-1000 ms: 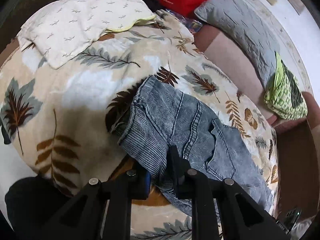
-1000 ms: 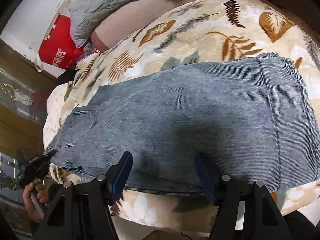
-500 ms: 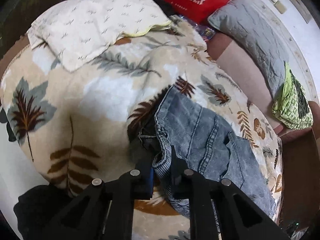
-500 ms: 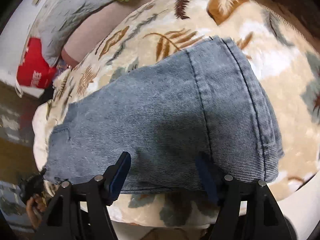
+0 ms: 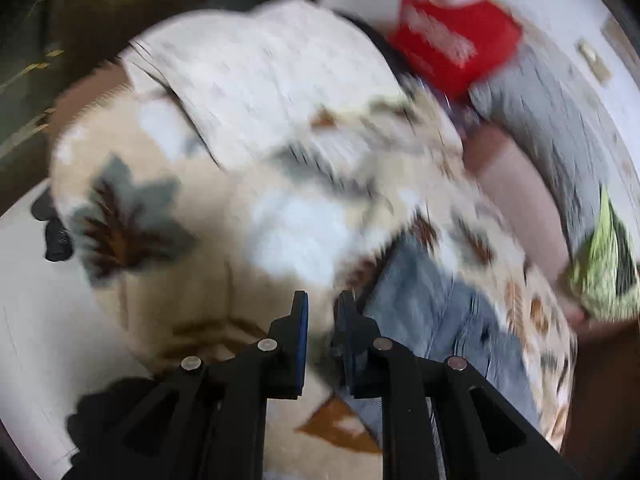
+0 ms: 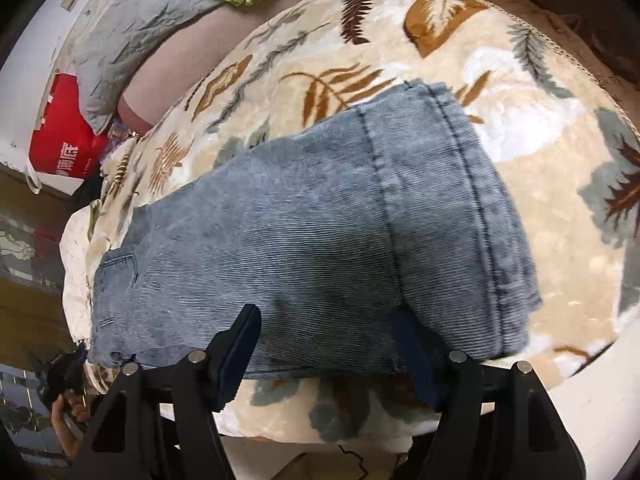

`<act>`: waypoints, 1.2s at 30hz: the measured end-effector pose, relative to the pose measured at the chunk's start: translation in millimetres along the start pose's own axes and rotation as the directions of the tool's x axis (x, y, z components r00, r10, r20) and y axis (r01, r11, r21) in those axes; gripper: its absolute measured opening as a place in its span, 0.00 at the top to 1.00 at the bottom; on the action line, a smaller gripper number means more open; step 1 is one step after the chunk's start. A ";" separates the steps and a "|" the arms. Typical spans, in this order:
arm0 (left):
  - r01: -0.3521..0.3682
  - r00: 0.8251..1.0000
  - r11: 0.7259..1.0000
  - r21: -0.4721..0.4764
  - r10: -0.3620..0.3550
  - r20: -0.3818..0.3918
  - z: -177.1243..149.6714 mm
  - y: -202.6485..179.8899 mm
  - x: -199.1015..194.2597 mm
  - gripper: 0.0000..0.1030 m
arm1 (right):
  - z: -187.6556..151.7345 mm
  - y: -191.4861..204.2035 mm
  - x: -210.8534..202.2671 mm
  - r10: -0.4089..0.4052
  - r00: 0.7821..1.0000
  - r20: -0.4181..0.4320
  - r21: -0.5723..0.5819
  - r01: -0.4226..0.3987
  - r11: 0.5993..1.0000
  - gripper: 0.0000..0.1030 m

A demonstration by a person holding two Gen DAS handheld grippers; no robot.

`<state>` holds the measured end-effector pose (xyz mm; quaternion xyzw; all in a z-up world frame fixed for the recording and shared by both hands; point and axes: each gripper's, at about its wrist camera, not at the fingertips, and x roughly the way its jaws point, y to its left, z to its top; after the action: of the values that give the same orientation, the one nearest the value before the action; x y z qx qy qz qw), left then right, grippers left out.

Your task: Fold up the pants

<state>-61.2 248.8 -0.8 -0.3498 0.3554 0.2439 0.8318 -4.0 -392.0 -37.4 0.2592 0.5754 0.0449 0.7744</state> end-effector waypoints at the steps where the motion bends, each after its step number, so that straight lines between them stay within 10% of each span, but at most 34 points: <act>1: 0.012 1.000 1.000 0.006 -0.012 0.025 3.6 -4.5 -7.2 0.85 | 0.6 -1.3 1.5 0.004 1.000 -0.012 -0.002 -0.004 1.000 0.30; 5: 0.123 0.992 0.971 0.207 -0.124 -0.006 -6.2 -62.1 -14.4 0.69 | 6.9 23.9 -18.6 -0.028 1.000 -0.005 -0.032 0.028 0.999 0.31; 9: 0.255 0.966 0.873 0.416 -0.210 -0.151 -49.4 -128.6 4.9 0.55 | 5.6 83.8 -23.4 0.073 0.997 0.003 -0.171 -0.071 0.983 0.30; 14: 0.252 0.953 0.778 0.576 -0.094 -0.289 -98.9 -158.8 53.1 0.55 | 5.9 63.0 36.5 -0.120 0.986 -0.120 -0.136 0.103 0.985 0.32; 16: 0.194 0.965 0.793 0.577 -0.050 -0.257 -91.6 -140.5 63.9 0.62 | 4.6 49.1 29.6 -0.088 0.990 -0.113 -0.144 0.071 0.987 0.39; 19: 0.208 0.959 0.835 0.509 -0.073 -0.272 -69.8 -122.3 70.2 0.80 | 14.8 36.7 7.5 -0.266 0.961 -0.078 -0.141 0.253 0.957 0.38; 23: 0.199 0.965 0.802 0.563 -0.061 -0.254 -81.7 -127.9 70.1 0.81 | 23.9 41.3 -7.5 -0.235 0.970 -0.056 -0.109 0.228 0.967 0.37; 28: 0.243 0.954 0.813 0.529 -0.102 -0.283 -76.3 -123.6 77.0 0.81 | 7.3 35.5 -25.9 0.091 0.996 -0.001 0.105 -0.090 0.990 0.37; 36: 0.278 0.944 0.822 0.497 -0.137 -0.301 -71.4 -119.3 80.0 0.81 | 0.2 -55.3 -51.2 -0.071 0.994 0.078 0.401 0.034 0.916 0.37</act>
<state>37.1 131.5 -48.9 -0.1701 0.4713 -0.0034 0.8654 -33.5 -458.5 -18.0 0.3978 0.5436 -0.1058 0.7315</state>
